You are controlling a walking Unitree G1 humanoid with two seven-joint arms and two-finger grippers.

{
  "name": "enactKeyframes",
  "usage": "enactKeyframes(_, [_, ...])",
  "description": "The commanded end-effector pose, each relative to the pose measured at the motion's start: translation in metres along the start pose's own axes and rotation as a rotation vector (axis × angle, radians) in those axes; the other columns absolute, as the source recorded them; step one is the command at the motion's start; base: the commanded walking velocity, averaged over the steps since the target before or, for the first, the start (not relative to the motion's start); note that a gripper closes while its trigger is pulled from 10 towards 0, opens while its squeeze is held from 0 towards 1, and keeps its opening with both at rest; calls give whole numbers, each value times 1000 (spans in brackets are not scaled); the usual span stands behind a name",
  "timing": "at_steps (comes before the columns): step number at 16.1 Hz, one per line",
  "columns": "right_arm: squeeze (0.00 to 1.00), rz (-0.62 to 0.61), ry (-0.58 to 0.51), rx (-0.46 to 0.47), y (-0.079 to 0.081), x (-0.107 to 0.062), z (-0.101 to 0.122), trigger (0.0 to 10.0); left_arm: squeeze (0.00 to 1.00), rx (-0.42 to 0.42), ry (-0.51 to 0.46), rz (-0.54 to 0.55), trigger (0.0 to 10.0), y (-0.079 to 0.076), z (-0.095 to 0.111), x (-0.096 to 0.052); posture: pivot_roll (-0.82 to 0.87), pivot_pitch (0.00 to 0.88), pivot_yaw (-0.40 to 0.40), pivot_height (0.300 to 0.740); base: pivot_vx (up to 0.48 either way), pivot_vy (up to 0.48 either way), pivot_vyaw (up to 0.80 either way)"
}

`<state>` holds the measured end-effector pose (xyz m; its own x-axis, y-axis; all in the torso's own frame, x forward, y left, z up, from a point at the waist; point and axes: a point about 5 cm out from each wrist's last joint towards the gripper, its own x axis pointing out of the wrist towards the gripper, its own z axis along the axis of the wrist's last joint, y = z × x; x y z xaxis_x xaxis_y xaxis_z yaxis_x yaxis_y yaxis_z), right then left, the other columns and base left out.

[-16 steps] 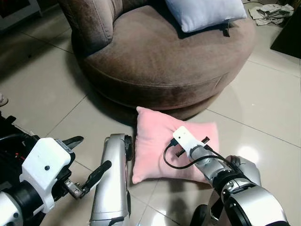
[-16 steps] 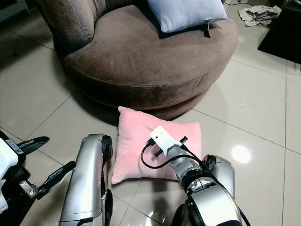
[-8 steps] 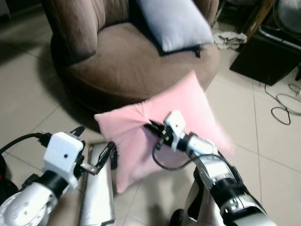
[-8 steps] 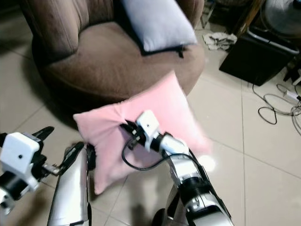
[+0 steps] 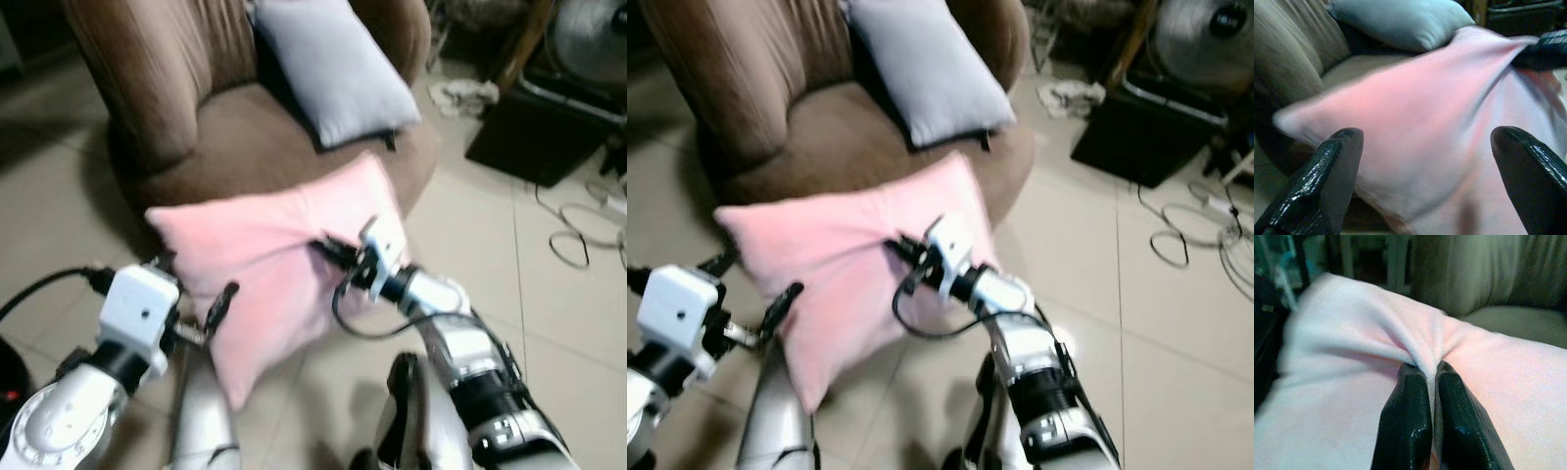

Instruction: Move the pillow to the sofa from floor

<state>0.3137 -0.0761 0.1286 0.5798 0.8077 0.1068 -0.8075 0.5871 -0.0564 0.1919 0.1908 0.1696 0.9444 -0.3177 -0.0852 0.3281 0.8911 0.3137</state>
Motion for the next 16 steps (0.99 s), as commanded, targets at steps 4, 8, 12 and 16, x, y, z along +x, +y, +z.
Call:
enactKeyframes(4, [0, -143, -133, -52, -19, -11, 42, 10000, 0, 3, -52, 40, 10000, 4, 0, 21, 211, 0, -93, 520, 0, 0, 0])
enactKeyframes(8, [0, -300, -125, -66, -28, -25, 50, 10000, 0, -4, -65, 99, 10000, 9, -7, 37, 126, 0, -40, 555, 0, 0, 0])
enactKeyframes(12, [0, -489, -45, -96, -41, -41, 48, 10000, 0, -54, -19, 151, 10000, 0, -24, 49, 57, 0, 6, 585, 0, 0, 0])
enactKeyframes(16, [0, -612, 104, -93, -41, -57, 20, 10000, 0, -105, 39, 180, 10000, -15, -59, 62, 28, 0, 14, 620, 0, 0, 0])
